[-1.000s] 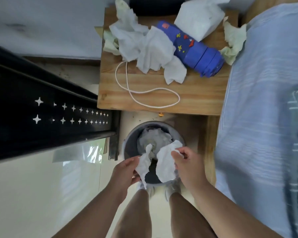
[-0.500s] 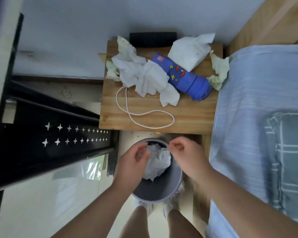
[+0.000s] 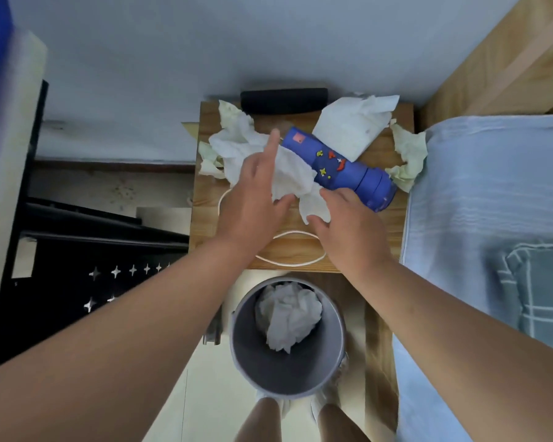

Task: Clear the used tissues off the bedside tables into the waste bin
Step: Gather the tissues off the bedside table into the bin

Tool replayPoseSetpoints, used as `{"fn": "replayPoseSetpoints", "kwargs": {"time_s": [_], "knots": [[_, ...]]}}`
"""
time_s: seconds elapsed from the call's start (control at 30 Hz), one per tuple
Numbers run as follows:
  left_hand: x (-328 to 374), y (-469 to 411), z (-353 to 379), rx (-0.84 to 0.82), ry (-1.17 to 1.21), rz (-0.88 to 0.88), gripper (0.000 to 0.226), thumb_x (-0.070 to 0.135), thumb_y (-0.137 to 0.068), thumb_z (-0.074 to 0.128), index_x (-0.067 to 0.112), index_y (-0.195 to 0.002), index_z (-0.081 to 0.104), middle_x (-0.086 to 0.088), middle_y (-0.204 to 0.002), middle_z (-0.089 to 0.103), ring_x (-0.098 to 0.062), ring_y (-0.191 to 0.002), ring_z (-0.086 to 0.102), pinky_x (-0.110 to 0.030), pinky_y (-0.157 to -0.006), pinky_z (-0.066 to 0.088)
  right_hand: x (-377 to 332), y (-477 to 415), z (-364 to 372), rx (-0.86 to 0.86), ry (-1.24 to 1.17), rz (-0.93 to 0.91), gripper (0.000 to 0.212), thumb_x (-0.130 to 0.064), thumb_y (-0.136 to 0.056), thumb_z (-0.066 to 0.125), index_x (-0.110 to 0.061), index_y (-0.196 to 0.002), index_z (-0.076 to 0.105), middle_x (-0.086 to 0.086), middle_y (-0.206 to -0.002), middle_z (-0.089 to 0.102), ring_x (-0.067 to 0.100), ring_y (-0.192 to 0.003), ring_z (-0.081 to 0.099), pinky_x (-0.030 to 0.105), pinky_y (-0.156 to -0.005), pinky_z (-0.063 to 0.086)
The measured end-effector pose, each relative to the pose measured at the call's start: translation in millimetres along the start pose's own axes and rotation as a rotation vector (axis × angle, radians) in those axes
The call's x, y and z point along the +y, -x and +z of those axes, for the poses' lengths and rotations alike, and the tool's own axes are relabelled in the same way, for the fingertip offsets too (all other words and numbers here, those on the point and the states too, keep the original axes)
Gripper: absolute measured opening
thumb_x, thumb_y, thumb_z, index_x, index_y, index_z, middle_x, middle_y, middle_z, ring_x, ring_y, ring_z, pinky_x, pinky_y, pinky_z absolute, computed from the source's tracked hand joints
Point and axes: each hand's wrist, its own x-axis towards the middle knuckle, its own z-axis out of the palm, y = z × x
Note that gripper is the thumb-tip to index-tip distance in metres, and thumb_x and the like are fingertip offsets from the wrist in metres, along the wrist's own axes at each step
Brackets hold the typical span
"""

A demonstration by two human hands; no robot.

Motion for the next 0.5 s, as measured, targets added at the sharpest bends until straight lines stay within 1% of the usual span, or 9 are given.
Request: {"fn": "replayPoseSetpoints", "kwargs": {"time_s": [0.07,0.13,0.17,0.2,0.27,0.33,0.37,0.43,0.5], "knots": [[-2,6,9,-0.037,-0.030,0.006,0.095,0.028,-0.095,0.077,0.036,-0.168,0.016,-0.004,-0.145,0.053,-0.024,-0.102,0.068,-0.045,-0.081,0.062,1,-1,9,-0.021,0.067,0.015,0.041,-0.038,-0.094,0.069,-0.014,-0.127,0.065,0.007,-0.112,0.068,0.031,-0.088,0.071,0.036,-0.063,0.050],[-7,14,16,-0.055,-0.069,-0.008,0.074,0.024,-0.096,0.074,0.032,-0.161,0.039,-0.002,-0.139,0.059,-0.025,-0.107,0.068,-0.040,-0.083,0.058,2,-3,16,-0.057,0.092,0.039,0.038,-0.036,-0.094,0.068,-0.016,-0.126,0.065,0.007,-0.110,0.068,0.032,-0.089,0.070,0.037,-0.067,0.051],[-10,19,19,-0.059,-0.061,-0.025,0.061,0.021,-0.096,0.072,0.029,-0.153,0.052,-0.001,-0.138,0.062,-0.025,-0.108,0.067,-0.036,-0.083,0.055,2,-3,19,-0.078,0.099,0.046,0.034,-0.035,-0.095,0.067,-0.015,-0.123,0.065,0.008,-0.109,0.067,0.033,-0.089,0.069,0.038,-0.069,0.051],[-12,23,22,-0.053,-0.032,-0.051,0.047,0.020,-0.097,0.071,0.026,-0.143,0.063,0.000,-0.135,0.064,-0.022,-0.104,0.067,-0.032,-0.080,0.052,3,-3,21,-0.094,0.103,0.046,0.030,-0.033,-0.097,0.065,-0.013,-0.119,0.066,0.008,-0.109,0.066,0.033,-0.089,0.068,0.038,-0.070,0.051],[-16,32,25,-0.018,0.065,-0.128,0.027,0.018,-0.099,0.067,0.018,-0.125,0.075,0.001,-0.118,0.066,-0.011,-0.088,0.060,-0.025,-0.073,0.043,7,-3,23,-0.108,0.106,0.040,0.019,-0.024,-0.100,0.061,-0.011,-0.112,0.067,0.009,-0.105,0.065,0.032,-0.086,0.067,0.038,-0.068,0.053],[-19,38,23,0.029,0.168,-0.215,0.022,0.015,-0.100,0.063,0.014,-0.116,0.077,0.005,-0.107,0.063,-0.009,-0.086,0.057,-0.017,-0.070,0.041,11,-3,21,-0.081,0.052,0.043,0.014,-0.017,-0.100,0.059,-0.011,-0.107,0.070,0.008,-0.099,0.068,0.030,-0.082,0.067,0.038,-0.066,0.055],[-21,42,20,0.050,0.236,-0.258,0.023,0.013,-0.101,0.061,0.014,-0.116,0.077,0.004,-0.107,0.065,-0.014,-0.092,0.062,-0.020,-0.076,0.046,12,-2,19,-0.060,-0.010,0.069,0.014,-0.016,-0.100,0.059,-0.011,-0.105,0.072,0.007,-0.097,0.069,0.028,-0.080,0.067,0.037,-0.065,0.056],[-23,51,15,0.078,0.391,-0.347,0.025,0.011,-0.103,0.059,0.018,-0.119,0.077,-0.001,-0.109,0.071,-0.022,-0.096,0.069,-0.035,-0.086,0.057,12,3,12,-0.020,-0.164,0.149,0.012,-0.018,-0.099,0.062,-0.014,-0.101,0.073,0.002,-0.092,0.070,0.022,-0.078,0.066,0.034,-0.065,0.055],[-22,65,13,0.100,0.514,-0.413,0.024,0.014,-0.105,0.058,0.029,-0.110,0.077,-0.008,-0.103,0.073,-0.020,-0.088,0.069,-0.039,-0.081,0.059,12,12,4,0.008,-0.284,0.197,0.009,-0.019,-0.098,0.063,-0.016,-0.097,0.072,-0.003,-0.087,0.069,0.015,-0.076,0.064,0.026,-0.063,0.052]]}}
